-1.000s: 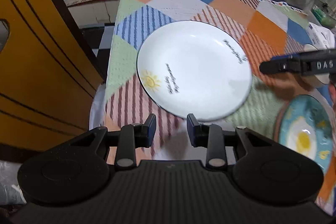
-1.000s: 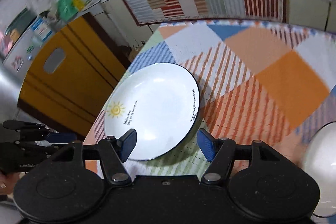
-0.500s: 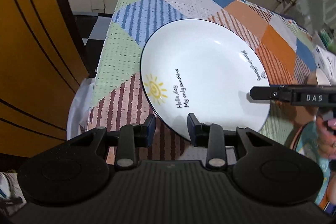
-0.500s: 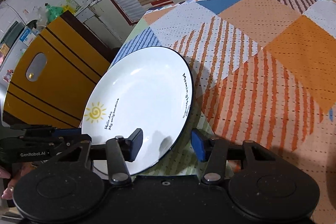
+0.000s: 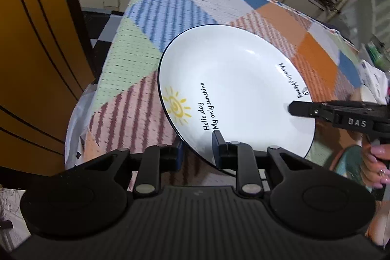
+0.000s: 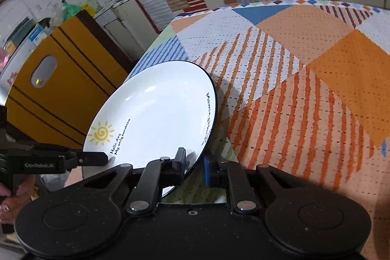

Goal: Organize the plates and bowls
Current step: 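Carry the sun plate with both grippers and lower it onto the plate stack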

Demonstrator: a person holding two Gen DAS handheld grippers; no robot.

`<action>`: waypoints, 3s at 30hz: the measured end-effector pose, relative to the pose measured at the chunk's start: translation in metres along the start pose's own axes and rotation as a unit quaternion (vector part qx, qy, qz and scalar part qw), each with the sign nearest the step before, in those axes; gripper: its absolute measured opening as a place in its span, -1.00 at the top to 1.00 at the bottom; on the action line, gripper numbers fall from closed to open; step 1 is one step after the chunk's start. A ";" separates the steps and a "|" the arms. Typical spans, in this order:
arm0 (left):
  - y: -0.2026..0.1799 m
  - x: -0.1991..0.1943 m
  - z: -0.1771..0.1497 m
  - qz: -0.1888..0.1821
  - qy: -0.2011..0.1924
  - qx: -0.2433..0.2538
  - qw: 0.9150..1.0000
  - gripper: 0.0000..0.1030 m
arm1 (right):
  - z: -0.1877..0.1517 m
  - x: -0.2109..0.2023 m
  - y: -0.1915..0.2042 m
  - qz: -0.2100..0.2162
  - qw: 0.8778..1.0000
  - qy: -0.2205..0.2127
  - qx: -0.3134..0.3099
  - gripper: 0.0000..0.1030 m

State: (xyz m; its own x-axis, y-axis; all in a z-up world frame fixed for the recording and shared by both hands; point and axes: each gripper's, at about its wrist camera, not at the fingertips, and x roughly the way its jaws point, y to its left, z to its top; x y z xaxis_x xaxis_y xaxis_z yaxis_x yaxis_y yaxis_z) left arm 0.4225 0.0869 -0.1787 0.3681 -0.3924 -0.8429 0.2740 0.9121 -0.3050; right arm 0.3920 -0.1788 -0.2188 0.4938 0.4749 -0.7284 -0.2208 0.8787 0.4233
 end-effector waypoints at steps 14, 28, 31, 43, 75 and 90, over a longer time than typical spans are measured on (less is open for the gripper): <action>-0.048 -0.061 -0.014 -0.034 0.017 0.048 0.998 0.55 | -0.019 -0.074 0.007 0.015 0.998 -0.035 -0.049 0.62; -0.114 -0.103 -0.056 -0.061 -0.008 0.096 0.993 0.55 | -0.060 -0.163 0.003 0.009 0.997 -0.055 -0.051 0.61; -0.126 -0.104 -0.062 -0.077 0.000 0.106 0.991 0.55 | -0.070 -0.177 -0.004 0.004 0.998 -0.050 -0.037 0.60; -0.163 -0.076 -0.101 -0.088 0.086 0.110 0.986 0.53 | -0.131 -0.207 -0.028 -0.024 0.999 -0.030 -0.002 0.60; -0.197 -0.041 -0.122 -0.004 0.140 0.112 0.984 0.48 | -0.163 -0.186 0.001 -0.188 0.976 0.056 -0.094 0.49; -0.226 -0.086 -0.142 0.037 0.075 0.117 0.990 0.45 | -0.193 -0.259 0.015 -0.176 0.968 -0.073 -0.162 0.46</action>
State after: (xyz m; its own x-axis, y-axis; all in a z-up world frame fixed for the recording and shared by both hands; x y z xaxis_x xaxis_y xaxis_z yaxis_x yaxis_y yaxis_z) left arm 0.2028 -0.0680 -0.0999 0.2627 -0.2876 -0.9210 0.4563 0.8781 -0.1440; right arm 0.0987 -0.2791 -0.1276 0.6954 0.1515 -0.7025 -0.2575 0.9652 -0.0467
